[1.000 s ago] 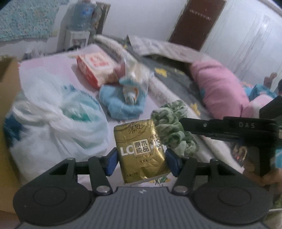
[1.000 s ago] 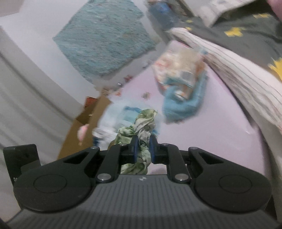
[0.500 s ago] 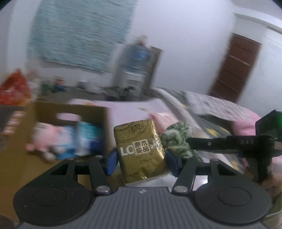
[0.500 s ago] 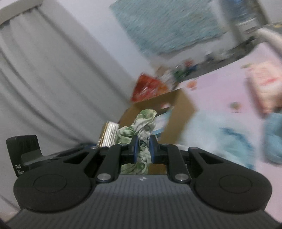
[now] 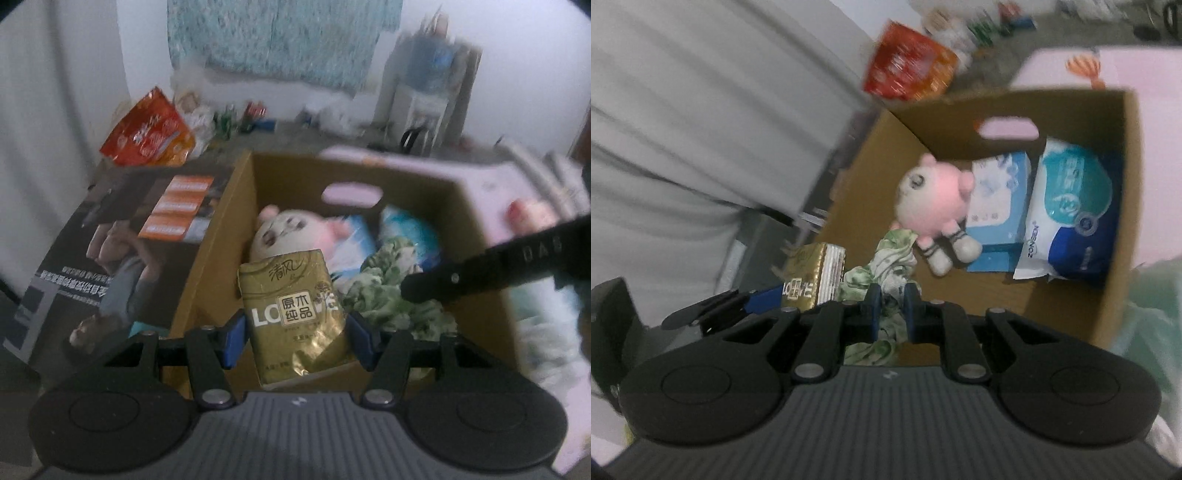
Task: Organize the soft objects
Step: 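Carry the tissue pack and scrunchie with both grippers over the cardboard box, then lower both items into the box and open both grippers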
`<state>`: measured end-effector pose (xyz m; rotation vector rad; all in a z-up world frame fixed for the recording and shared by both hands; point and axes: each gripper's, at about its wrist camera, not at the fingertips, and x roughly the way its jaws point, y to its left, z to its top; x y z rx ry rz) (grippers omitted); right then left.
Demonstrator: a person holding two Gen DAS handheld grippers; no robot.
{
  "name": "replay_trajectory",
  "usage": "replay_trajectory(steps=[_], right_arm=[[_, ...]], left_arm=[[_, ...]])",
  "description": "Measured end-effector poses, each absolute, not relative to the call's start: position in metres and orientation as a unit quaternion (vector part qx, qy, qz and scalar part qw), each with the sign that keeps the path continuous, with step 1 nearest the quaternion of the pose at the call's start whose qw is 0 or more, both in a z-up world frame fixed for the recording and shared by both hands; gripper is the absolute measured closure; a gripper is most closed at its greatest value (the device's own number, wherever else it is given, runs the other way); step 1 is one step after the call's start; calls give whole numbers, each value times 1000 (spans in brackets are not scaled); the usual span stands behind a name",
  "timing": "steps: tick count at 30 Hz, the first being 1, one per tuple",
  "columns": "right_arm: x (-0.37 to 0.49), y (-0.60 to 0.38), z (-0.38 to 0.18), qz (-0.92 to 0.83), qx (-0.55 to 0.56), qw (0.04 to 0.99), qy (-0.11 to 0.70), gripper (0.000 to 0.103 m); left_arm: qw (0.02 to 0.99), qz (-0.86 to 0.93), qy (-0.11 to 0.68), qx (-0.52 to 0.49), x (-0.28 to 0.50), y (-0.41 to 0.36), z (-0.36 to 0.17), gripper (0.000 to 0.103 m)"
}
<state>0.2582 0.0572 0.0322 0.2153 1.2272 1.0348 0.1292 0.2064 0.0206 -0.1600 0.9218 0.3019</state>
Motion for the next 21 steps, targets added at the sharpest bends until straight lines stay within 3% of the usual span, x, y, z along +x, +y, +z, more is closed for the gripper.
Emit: replay_trajectory(steps=[10,21], right_arm=[[284,91,-47,388,106,670,624,90],[278,102,-73,373,119,668,633,88]], left_arm=[[836,156,525,36,159,205,-34,44],[817,160,546,93,176,196,-58,43]])
